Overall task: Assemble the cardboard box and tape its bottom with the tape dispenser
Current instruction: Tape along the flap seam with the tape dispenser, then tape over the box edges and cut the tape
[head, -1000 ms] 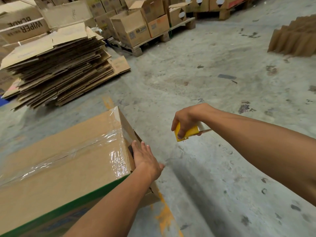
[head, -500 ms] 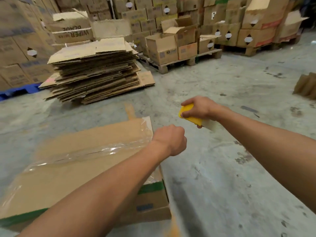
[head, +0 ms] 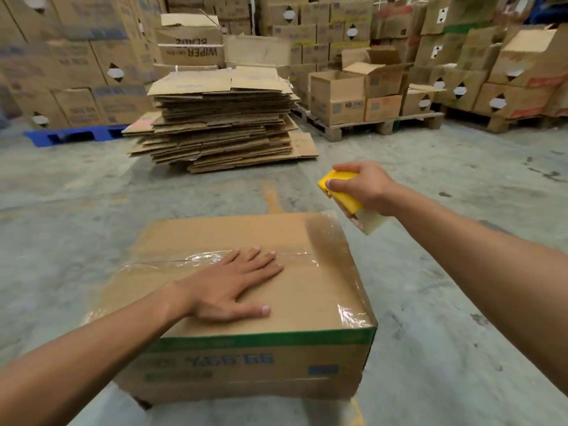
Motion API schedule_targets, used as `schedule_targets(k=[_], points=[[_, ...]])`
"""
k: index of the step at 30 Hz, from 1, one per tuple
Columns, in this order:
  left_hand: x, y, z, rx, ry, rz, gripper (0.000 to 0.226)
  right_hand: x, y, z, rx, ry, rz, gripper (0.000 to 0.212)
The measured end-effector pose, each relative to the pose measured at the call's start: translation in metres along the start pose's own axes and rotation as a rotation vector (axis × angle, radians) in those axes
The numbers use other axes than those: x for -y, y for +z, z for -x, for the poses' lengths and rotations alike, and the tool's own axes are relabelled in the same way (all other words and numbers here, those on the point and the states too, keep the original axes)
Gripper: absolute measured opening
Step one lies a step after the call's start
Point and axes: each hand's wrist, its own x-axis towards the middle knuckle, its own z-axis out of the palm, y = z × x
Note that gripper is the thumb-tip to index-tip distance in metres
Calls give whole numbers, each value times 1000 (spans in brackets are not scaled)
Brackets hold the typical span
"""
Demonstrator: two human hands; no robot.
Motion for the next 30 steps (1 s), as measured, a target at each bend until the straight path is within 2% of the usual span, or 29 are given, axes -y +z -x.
schedule_targets(k=[5, 11, 16, 22, 26, 28, 30], points=[[-5, 11, 22, -21, 85, -71, 102, 19, 40, -3, -8, -54, -21, 54], [-7, 23, 5, -115, -17, -76, 87, 22, 66, -5, -17, -61, -81, 54], [-37, 21, -15, -102, -125, -41, 86, 19, 74, -1, -20, -117, -46, 51], [-82, 20, -42, -144, -247, 66, 88, 24, 58, 8, 62, -113, -103, 49], [-85, 6, -45, -146, -229, 132, 83, 22, 34, 9, 131, -75, -167, 48], [-67, -15, -49, -227, -273, 369, 74, 17, 16, 9, 225, -60, -243, 42], [-45, -45, -54, -395, -412, 893, 58, 7, -5, 15, 370, -37, -340, 38]])
